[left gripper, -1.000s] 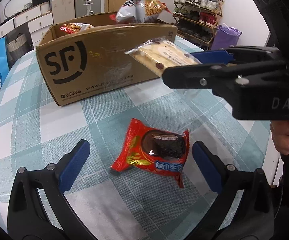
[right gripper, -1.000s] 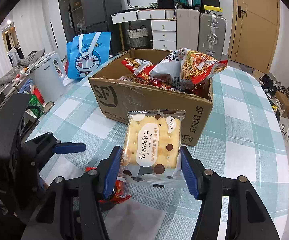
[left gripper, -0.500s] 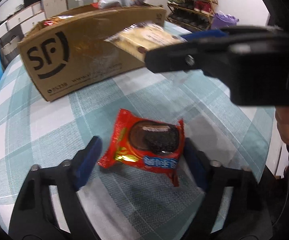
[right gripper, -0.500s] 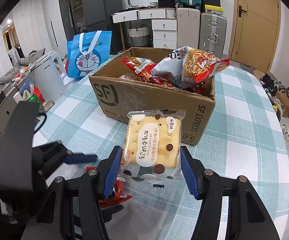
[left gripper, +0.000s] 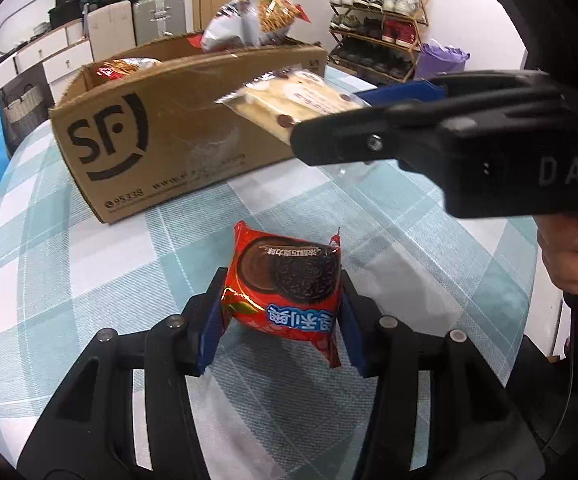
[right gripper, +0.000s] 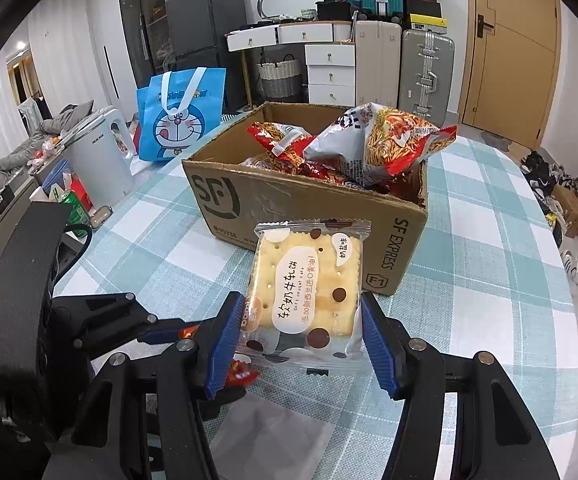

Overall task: Organize snacks
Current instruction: 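Carry the cookie pack and cake pack over the box with both tools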

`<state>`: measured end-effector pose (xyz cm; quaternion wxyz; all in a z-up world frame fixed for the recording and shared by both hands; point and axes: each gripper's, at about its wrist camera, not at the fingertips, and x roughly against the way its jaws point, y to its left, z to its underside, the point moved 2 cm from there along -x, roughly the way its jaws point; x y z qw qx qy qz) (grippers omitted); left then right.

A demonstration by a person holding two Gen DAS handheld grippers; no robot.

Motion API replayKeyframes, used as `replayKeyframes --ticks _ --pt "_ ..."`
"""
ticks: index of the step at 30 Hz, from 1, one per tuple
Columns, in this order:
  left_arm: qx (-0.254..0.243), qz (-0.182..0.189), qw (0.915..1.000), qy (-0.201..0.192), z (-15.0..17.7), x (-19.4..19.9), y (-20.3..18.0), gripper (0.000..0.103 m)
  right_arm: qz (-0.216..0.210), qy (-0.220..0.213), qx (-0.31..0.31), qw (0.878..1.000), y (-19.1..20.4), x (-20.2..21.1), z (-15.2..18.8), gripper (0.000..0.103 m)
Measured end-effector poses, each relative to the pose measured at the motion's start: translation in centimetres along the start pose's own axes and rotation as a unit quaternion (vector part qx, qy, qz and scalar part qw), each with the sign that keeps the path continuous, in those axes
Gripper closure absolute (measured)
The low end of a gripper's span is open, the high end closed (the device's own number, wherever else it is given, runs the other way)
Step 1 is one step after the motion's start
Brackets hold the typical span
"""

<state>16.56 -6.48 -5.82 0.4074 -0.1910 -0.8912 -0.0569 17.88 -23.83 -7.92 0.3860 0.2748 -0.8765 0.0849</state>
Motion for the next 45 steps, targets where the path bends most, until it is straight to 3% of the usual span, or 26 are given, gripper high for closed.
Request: replayKeyframes --ticks 12,24,36,45 --pt "0.039 -0.024 0.9975 -0.053 -1.2 2.5 2.8 0.055 -0.011 -0.021 0.002 1.0 0.0 1.3 -0.3 0.044" --pt "0.095 -0.055 0.9884 -0.105 -2.6 8.0 6.7 0.055 -0.022 -0.078 -0.021 0.996 -1.0 3.9 -1.1 0.044" --pt "0.113 -0.073 0.9825 -0.128 -5.7 8.5 8.4 0.055 -0.02 -0.115 -0.05 0.992 -2.3 4.4 -2.8 0.044" --pt "0.127 -0.091 0.9787 -0.134 -8.1 8.0 9.2 0.055 -0.01 -0.138 -0.022 0.99 -0.8 4.6 -5.7 0.044"
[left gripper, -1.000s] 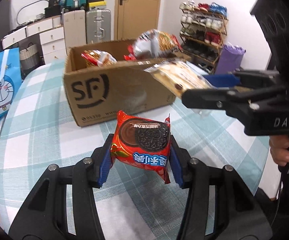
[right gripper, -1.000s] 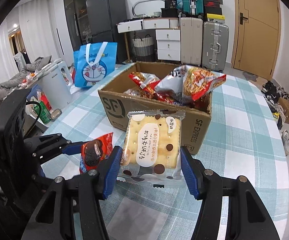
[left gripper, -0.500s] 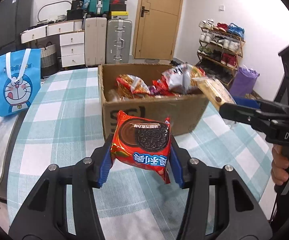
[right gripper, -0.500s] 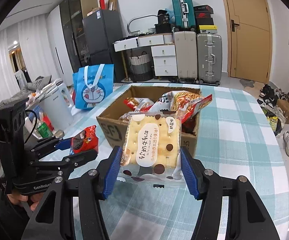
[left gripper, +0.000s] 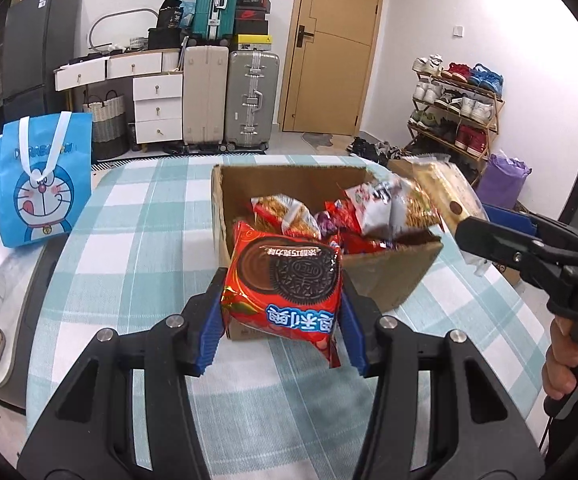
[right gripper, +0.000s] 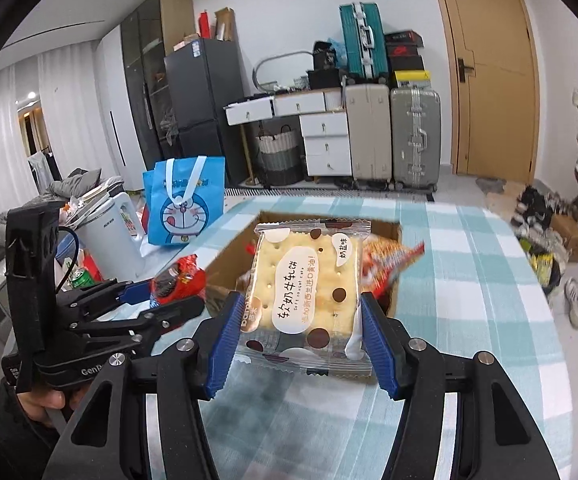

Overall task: Organize snacks
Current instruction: 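Carry the cookie pack and cake pack over the box with both tools, then open both tools to drop the two packs into the box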

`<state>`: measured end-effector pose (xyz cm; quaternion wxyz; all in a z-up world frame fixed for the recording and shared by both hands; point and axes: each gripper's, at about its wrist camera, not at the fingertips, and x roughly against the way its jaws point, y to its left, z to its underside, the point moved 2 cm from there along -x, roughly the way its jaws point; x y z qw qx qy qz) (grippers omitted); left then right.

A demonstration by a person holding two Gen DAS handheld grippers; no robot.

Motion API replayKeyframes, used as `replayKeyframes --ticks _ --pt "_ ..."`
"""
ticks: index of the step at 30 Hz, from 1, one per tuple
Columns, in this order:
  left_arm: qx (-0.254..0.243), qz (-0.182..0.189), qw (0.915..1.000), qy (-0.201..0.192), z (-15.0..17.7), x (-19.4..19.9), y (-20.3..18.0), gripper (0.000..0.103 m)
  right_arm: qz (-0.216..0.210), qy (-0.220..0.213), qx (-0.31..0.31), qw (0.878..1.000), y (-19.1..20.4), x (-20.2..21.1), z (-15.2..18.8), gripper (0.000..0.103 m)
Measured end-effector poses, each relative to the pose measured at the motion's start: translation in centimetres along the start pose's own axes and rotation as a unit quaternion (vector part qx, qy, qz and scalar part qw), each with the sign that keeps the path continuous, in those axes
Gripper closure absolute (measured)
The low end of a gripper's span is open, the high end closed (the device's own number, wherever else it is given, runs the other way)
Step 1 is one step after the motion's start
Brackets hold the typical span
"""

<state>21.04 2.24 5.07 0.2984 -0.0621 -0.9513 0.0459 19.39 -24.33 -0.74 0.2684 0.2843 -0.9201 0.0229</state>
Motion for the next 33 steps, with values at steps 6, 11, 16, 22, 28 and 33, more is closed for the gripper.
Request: replayKeyframes --ticks 6,11,16,22,28,33 --pt "0.008 -0.013 0.9999 -0.001 -1.7 -1.1 0.4 0.055 -0.002 -0.001 -0.002 1.0 0.0 -1.4 -1.9 0.044" --pt "0.008 -0.028 0.9996 -0.001 -2.7 -2.3 0.6 0.055 -0.003 0.005 -0.014 1.0 -0.4 -2.9 -3.2 0.044" --pt "0.004 -0.038 0.9993 0.001 -3.3 -3.4 0.7 0.055 0.0 0.014 -0.018 1.0 -0.8 -4.3 -4.4 0.044" --pt "0.001 -0.048 0.9988 0.009 -3.6 -5.0 0.7 0.055 0.012 0.028 -0.026 0.999 -1.7 -6.4 -5.5 0.044" --pt "-0.012 -0.054 0.9984 0.012 -3.8 -6.2 0.0 0.055 0.027 0.036 -0.012 0.999 -1.7 -7.8 -6.2 0.044" --pt "-0.014 -0.051 0.9985 0.018 -3.9 -7.5 -0.7 0.055 0.034 0.045 -0.018 0.998 -2.2 -9.0 -6.5 0.044"
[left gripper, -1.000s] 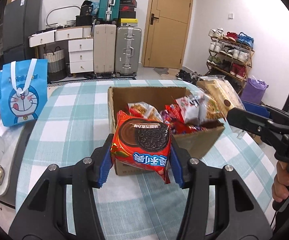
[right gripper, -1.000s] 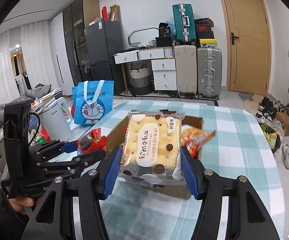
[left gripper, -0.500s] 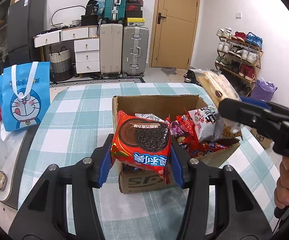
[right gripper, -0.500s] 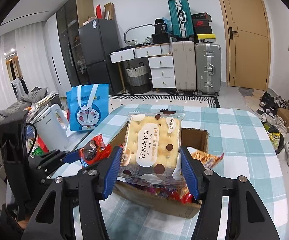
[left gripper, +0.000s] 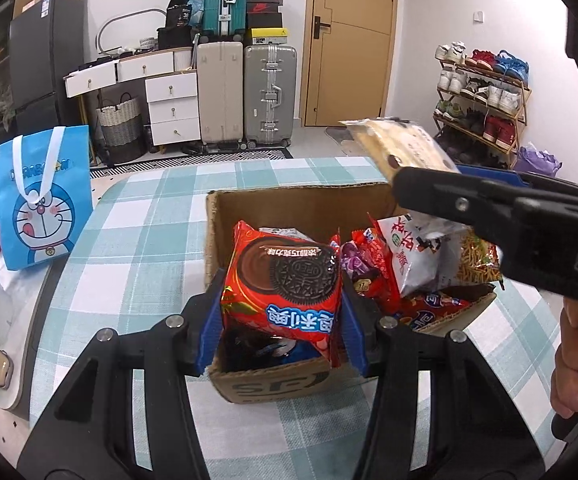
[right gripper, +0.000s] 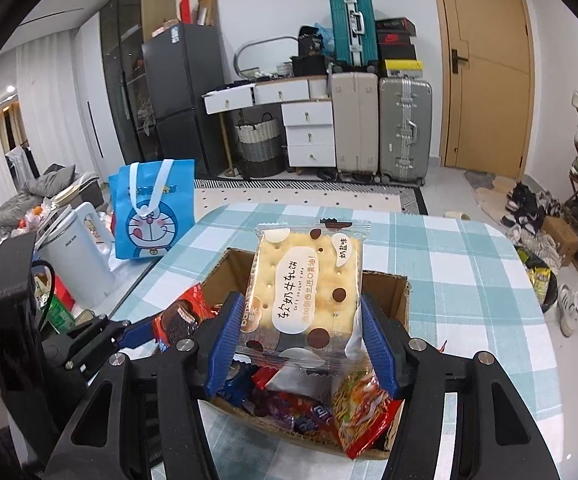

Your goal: Organize snacks

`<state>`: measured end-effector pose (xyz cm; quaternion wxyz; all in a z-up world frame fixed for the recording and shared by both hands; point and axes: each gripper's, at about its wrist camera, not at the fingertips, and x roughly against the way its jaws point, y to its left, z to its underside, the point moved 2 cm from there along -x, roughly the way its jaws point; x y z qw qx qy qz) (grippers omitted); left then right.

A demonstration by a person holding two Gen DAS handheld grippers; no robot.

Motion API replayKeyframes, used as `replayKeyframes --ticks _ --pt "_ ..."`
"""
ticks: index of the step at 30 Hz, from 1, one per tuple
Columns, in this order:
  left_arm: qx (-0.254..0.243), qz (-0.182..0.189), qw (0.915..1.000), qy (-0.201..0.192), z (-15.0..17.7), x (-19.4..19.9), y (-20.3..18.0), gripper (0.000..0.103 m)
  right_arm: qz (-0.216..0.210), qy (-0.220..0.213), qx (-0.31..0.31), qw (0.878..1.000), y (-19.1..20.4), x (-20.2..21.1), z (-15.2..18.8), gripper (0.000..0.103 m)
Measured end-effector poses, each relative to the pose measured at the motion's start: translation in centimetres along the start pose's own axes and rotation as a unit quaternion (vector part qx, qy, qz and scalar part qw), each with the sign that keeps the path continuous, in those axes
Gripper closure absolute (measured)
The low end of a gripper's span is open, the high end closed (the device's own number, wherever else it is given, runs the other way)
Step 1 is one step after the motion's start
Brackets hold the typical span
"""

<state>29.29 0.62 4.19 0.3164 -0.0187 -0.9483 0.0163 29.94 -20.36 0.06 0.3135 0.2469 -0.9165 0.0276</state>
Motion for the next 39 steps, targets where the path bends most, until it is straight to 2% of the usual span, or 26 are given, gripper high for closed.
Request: replayKeyframes --ticks 9,14,16,18,20,22,25,27,29,39 --pt "-0.004 0.0 0.9999 0.01 0.5 -1.6 -0.6 0.055 0.007 0.014 -0.005 1.0 -0.6 -1.5 0.5 0.044" --pt "0.002 0.006 0.9999 0.014 0.7 -1.6 -0.2 0.053 -0.007 0.004 -0.002 1.0 -0.6 -0.5 0.8 0.041" --pt "0.007 0.008 0.9998 0.016 0.7 -1.5 0.3 0.045 -0.003 0.002 0.003 1.0 -0.5 0.0 0.9 0.036" --pt "0.012 0.015 0.9998 0.01 0.8 -1.1 0.5 0.042 -0.008 -0.002 0.004 1.0 -0.7 0.6 1.2 0.026" --pt "0.016 0.025 0.9995 0.009 1.0 -0.7 0.7 0.037 -0.007 -0.007 0.002 1.0 -0.9 1.2 1.3 0.021" --pt "0.011 0.031 0.9995 0.002 1.2 0.0 0.5 0.024 -0.01 -0.008 -0.003 1.0 -1.2 1.7 1.6 0.015" --pt "-0.002 0.018 0.9997 -0.017 1.3 1.3 0.4 0.009 -0.013 -0.01 -0.005 1.0 -1.7 2.4 2.2 0.01" --pt "-0.002 0.018 0.9995 -0.027 1.4 2.2 0.5 0.0 -0.02 -0.013 -0.01 1.0 -2.0 3.0 2.9 0.003" --pt "0.006 0.024 0.9991 -0.035 1.5 3.0 0.8 0.0 -0.03 -0.012 -0.015 0.999 -2.3 3.6 3.5 0.001" --pt "0.045 0.032 0.997 -0.054 2.8 6.1 3.2 0.0 -0.057 -0.047 -0.004 0.997 -2.4 5.9 6.2 0.001"
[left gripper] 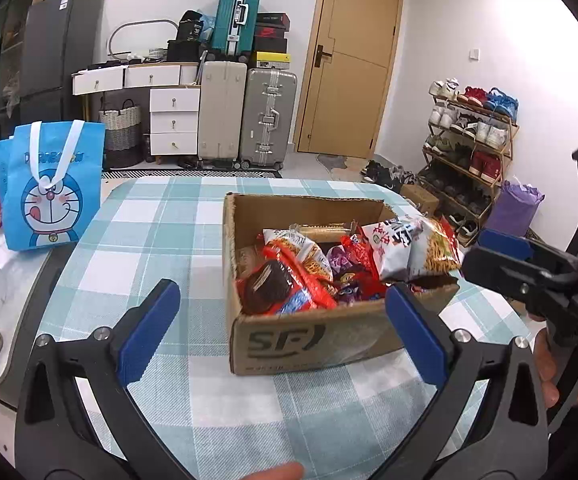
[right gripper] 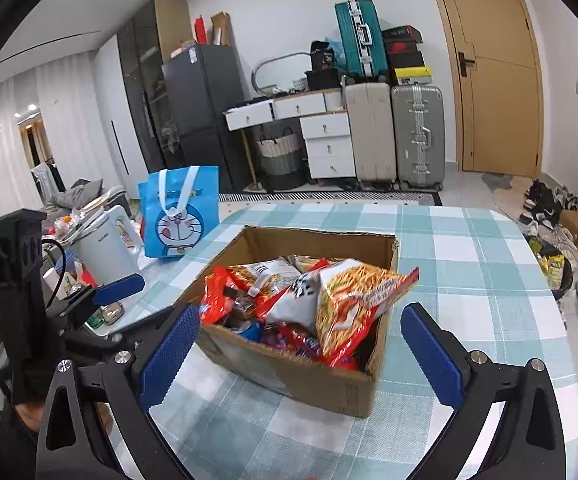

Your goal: Organize snacks

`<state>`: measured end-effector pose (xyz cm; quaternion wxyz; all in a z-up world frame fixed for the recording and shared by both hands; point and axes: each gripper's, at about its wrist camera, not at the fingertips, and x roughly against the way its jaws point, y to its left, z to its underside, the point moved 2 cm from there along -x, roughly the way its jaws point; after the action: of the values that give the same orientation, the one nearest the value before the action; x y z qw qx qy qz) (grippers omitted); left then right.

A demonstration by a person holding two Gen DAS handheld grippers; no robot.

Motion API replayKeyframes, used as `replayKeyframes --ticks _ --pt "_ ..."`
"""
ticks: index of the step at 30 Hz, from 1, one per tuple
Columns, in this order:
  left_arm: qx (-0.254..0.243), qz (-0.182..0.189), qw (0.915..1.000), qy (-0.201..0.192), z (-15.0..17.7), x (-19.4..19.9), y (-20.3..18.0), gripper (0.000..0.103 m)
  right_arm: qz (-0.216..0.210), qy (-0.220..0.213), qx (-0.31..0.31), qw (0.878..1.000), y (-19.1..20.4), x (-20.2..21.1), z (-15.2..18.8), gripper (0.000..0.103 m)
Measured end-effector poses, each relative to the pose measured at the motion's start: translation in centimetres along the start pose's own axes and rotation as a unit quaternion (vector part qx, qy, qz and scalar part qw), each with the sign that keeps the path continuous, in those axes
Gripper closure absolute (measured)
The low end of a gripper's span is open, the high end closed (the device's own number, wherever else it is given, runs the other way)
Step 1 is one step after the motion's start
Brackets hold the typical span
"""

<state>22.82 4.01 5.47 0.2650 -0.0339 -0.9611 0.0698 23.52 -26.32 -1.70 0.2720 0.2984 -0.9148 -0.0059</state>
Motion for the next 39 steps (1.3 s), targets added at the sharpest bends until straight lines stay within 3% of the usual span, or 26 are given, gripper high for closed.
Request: replayKeyframes --ticks 16,24,39 --pt "0.006 -0.018 0.9992 -0.034 3.1 2.3 1.9 0.0 -0.004 -0.049 -0.001 0.999 0.0 0.9 5.0 0.001" --pt "-0.025 -0.035 0.998 -0.047 4.8 1.8 1.1 0.0 0.003 -0.072 0.013 0.997 0.0 0.4 6.9 0.001" --pt "-0.028 -0.048 0.9963 -0.065 6.1 1.6 1.4 0.0 0.027 -0.113 0.034 0.993 0.5 1.4 7.9 0.001"
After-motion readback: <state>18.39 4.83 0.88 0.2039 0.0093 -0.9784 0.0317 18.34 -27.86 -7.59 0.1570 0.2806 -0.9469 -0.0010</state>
